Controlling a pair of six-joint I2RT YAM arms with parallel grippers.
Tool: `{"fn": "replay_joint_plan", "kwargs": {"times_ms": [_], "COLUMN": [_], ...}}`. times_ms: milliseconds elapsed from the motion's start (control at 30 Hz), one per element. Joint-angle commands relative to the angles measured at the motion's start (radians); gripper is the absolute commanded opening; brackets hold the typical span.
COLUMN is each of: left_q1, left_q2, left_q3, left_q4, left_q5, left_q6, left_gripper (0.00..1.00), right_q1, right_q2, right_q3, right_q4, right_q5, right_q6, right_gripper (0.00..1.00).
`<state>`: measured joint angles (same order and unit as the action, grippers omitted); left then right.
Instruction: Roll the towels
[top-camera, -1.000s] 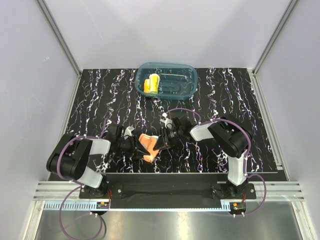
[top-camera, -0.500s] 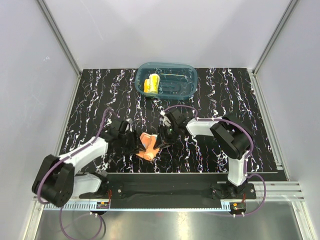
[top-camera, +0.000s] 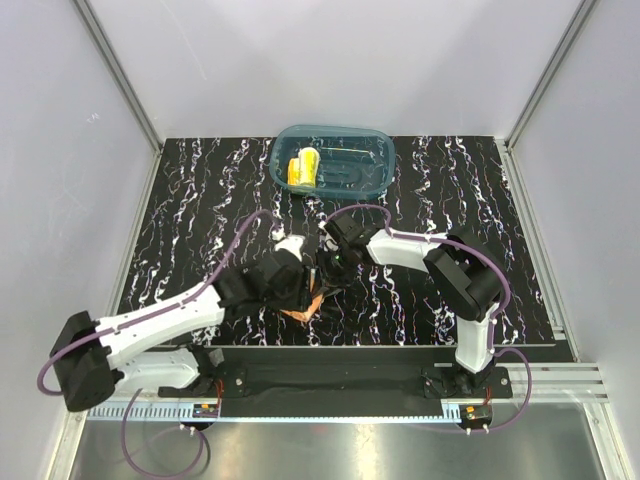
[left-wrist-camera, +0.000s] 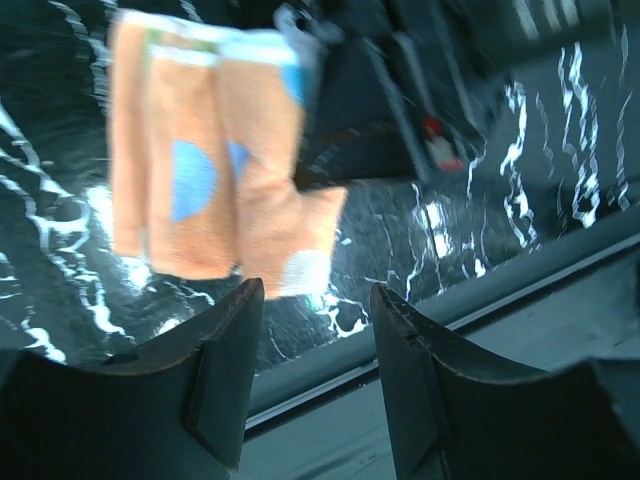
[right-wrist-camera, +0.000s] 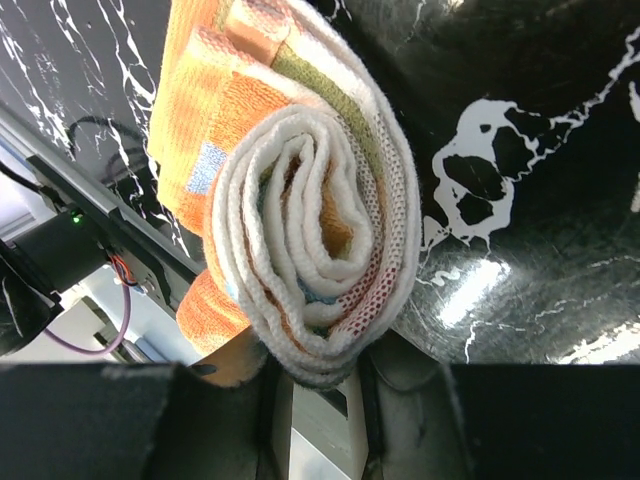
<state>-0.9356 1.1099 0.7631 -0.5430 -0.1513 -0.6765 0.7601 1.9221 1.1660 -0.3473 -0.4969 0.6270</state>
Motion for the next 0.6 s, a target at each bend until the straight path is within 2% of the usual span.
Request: {"fn": "replay_joint_plan", "kwargs": {"times_ms": [0,200,567], "left_q1": [-0.074,-0.137,-0.166], "left_q2": [0.063,0.185,0.329], "left_q3": [0.054,0.079,0.104], "left_q4": [0.034,0.071,0.022], "left_q5": [-0.102,-0.119,-0.203], "left_q6": [0.012,0.005,-0.001], "left_gripper": [0.52,0.52,0.52], "right_q1": [0.013,0.015,0.015], "right_q2": [-0.006,-0.015,-0.014], "right_q3": [0.027,0.031,0.029], "right_q4": [-0.088,-0.101,-0.104], "right_q5": [0.072,0.07,0.064], "right_q6": [-0.024,-0.026,-0.032], "right_gripper": [0.18,0.18,0.18]}}
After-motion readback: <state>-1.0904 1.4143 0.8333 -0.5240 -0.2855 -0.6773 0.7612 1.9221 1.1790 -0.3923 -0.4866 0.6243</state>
